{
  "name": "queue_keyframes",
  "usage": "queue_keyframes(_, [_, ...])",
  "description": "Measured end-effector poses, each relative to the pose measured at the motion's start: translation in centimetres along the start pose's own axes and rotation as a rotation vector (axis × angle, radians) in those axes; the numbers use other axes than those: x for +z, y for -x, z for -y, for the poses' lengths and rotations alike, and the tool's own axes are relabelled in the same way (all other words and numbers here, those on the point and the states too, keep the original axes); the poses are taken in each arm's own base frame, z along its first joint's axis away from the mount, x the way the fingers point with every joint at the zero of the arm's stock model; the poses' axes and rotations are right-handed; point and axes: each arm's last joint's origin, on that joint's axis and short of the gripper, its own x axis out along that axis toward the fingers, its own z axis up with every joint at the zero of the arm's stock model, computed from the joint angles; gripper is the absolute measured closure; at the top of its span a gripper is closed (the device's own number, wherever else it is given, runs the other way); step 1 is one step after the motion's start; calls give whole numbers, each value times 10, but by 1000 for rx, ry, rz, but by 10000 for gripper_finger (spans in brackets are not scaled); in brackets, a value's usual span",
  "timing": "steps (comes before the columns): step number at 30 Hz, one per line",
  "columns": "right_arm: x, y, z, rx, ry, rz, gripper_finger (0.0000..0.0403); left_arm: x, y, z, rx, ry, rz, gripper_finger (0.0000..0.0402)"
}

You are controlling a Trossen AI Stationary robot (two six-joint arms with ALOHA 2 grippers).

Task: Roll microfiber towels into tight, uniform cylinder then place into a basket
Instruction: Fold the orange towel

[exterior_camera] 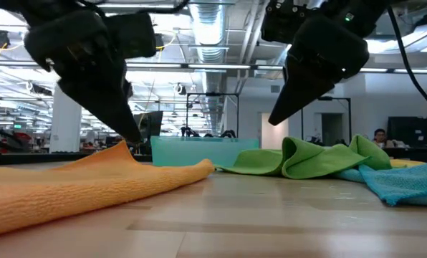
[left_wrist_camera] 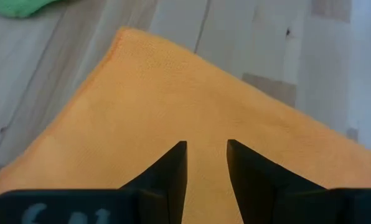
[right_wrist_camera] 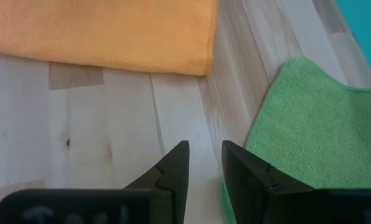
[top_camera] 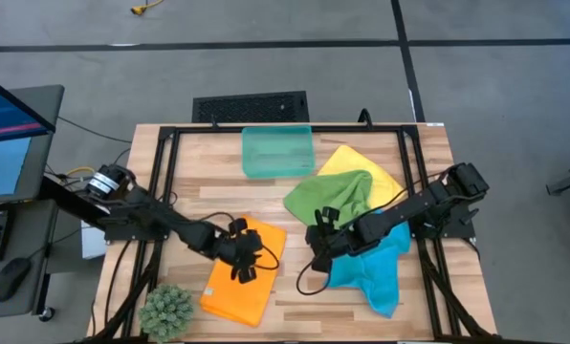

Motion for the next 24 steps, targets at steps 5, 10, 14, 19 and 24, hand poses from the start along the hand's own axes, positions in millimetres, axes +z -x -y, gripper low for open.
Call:
queue_keyframes(5, [0, 0, 0, 0, 0, 0, 285, 6, -10, -11, -34, -7, -37, 295])
queue_keyframes(10, [0, 0, -1, 2, 2, 1, 285, -4, -38, -9, -59, -19, -96, 295])
queue_keyframes(14, [0, 0, -1, 2, 2, 1, 285, -4, -48, -6, -67, -9, -108, 295])
queue_keyframes(19, [0, 0, -1, 1, 2, 1, 285, -3, -49, -9, -1, 140, -85, 295])
queue_keyframes(24, [-1, 1, -2, 4, 5, 1, 285, -7, -49, -20, 177, 347, -53, 295])
